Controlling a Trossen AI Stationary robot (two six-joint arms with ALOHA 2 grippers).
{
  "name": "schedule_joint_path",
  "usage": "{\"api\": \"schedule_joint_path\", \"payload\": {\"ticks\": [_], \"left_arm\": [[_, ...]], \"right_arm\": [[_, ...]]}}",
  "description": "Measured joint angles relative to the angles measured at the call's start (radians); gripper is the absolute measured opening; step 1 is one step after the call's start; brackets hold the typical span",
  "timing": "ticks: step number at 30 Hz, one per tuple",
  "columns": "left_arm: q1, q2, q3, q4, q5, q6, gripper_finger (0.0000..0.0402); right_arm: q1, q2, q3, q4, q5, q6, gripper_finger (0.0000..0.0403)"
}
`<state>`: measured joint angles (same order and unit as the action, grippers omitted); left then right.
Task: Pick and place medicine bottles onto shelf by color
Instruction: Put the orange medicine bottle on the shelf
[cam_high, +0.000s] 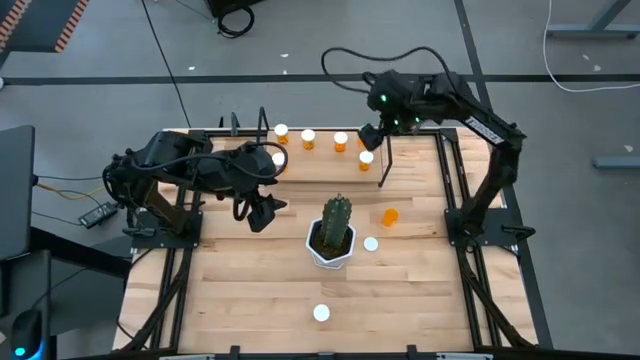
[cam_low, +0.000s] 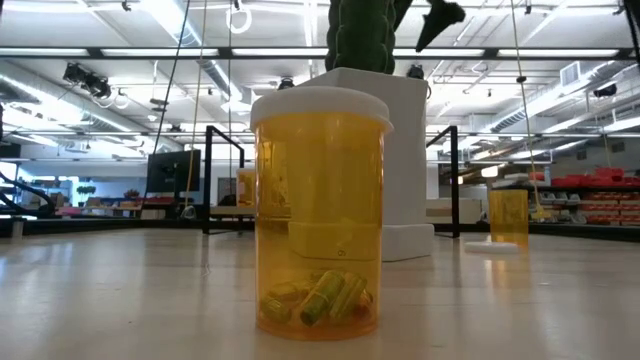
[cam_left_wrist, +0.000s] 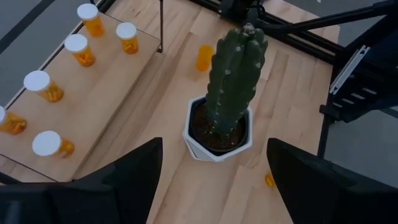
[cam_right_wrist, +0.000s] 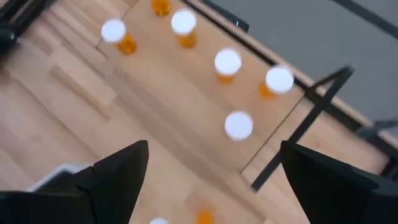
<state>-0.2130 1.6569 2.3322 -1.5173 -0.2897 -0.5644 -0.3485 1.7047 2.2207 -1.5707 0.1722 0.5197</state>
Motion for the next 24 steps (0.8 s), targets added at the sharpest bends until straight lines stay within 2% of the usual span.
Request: {"api": "schedule_joint_path", "payload": {"ticks": [7,12,19,24], "left_arm": [[-0.035,0.009,0.0,0.007,0.001,-0.017,0.0293],[-0.068,0.016,0.0,0.009,0.0,-0.027,0.0293],[-0.121,0.069,0.0,0.051,0.014,-0.026,0.0293],[-0.159,0.143,0.0,0.071,0.025,-0.075,0.0293]], "right_arm": [[0.149,-0.131,-0.231,0.0,0.063,0.177,0.0371],[0.277,-0.249,-0.424,0.0,0.066,0.389,0.0371],[0.565,-0.369,-0.697,0.012,0.053,0.753,0.0371],[0.782,-0.388,-0.833,0.129,0.011,0.986,0.0371]]}}
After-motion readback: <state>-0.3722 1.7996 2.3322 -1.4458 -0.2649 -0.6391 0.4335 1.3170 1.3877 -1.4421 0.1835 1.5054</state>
